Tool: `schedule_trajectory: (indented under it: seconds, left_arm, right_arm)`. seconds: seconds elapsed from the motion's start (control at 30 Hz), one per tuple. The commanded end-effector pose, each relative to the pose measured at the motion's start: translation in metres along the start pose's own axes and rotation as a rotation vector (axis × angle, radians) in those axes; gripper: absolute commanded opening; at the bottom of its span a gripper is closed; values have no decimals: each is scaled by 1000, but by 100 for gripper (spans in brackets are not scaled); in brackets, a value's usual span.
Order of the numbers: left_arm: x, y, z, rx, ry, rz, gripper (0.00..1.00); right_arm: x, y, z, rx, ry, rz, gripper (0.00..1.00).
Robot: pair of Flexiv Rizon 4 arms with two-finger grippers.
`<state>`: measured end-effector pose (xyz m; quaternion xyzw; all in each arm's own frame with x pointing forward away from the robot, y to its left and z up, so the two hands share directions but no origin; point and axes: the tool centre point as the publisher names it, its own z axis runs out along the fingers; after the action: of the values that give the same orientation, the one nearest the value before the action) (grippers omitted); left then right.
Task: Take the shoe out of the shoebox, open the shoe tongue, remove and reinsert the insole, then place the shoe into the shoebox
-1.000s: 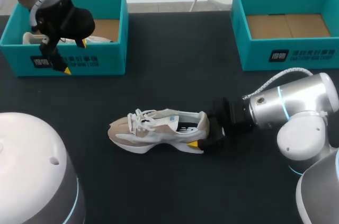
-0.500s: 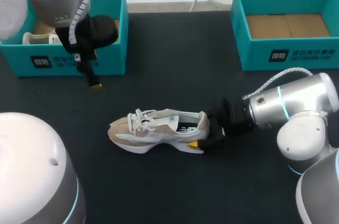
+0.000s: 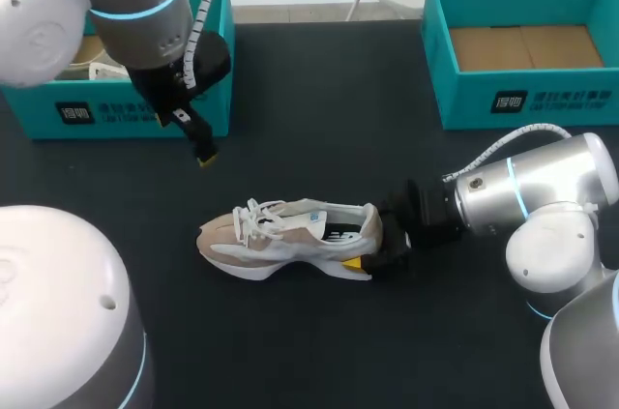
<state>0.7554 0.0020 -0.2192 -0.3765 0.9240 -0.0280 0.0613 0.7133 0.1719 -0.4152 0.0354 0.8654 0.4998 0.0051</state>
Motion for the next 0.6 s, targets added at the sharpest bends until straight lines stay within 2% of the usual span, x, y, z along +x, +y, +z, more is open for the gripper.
schedule_trajectory:
  seconds: [0.03, 0.1, 0.33, 0.53, 0.6]
  left_arm:
    - [12, -6, 6, -18, -30, -102, 100]
    - [23, -11, 15, -30, -22, -195, 100]
    - [62, -24, 37, -41, -28, -256, 100]
    - [93, -33, 44, -57, -43, -338, 100]
    - [103, -36, 45, -38, -25, -359, 100]
  right_arm:
    - [-1, -1, 6, 4, -2, 0, 0]
    - [-1, -1, 6, 4, -2, 0, 0]
    - [-1, -1, 6, 4, -2, 0, 0]
    - [-1, -1, 6, 4, -2, 0, 0]
    - [-1, -1, 6, 4, -2, 0, 0]
